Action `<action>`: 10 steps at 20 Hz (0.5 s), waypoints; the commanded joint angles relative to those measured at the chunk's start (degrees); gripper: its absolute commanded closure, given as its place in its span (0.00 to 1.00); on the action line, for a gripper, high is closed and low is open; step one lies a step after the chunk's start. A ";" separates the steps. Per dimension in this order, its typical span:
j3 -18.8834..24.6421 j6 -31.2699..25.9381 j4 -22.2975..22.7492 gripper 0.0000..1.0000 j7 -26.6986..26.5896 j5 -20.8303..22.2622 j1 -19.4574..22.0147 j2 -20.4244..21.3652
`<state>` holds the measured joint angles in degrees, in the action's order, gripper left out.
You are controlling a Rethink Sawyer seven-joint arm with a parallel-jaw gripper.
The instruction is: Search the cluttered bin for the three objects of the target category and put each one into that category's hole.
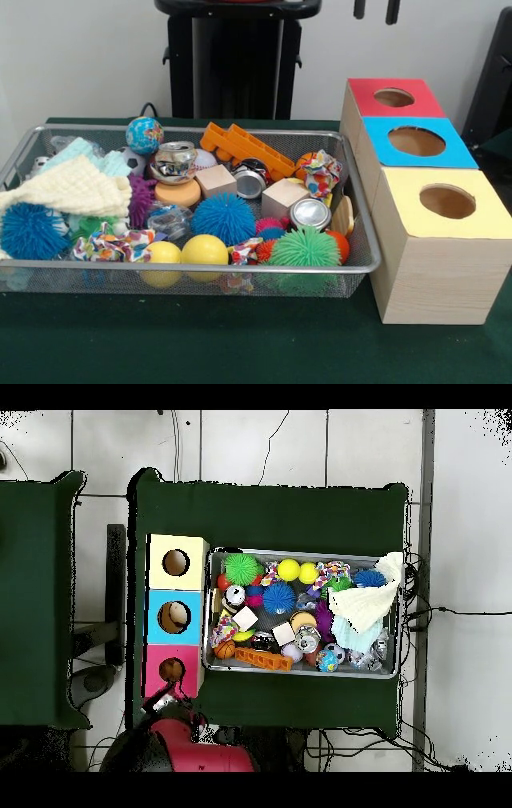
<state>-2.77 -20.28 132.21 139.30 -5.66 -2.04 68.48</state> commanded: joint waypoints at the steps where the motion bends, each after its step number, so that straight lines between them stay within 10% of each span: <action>1: 5.24 3.41 -7.20 0.00 -6.87 6.07 10.40 -9.17; 10: 9.55 12.11 -16.56 0.00 -15.73 30.64 24.05 -23.41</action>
<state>1.24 -12.68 124.84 139.09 12.57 16.71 55.52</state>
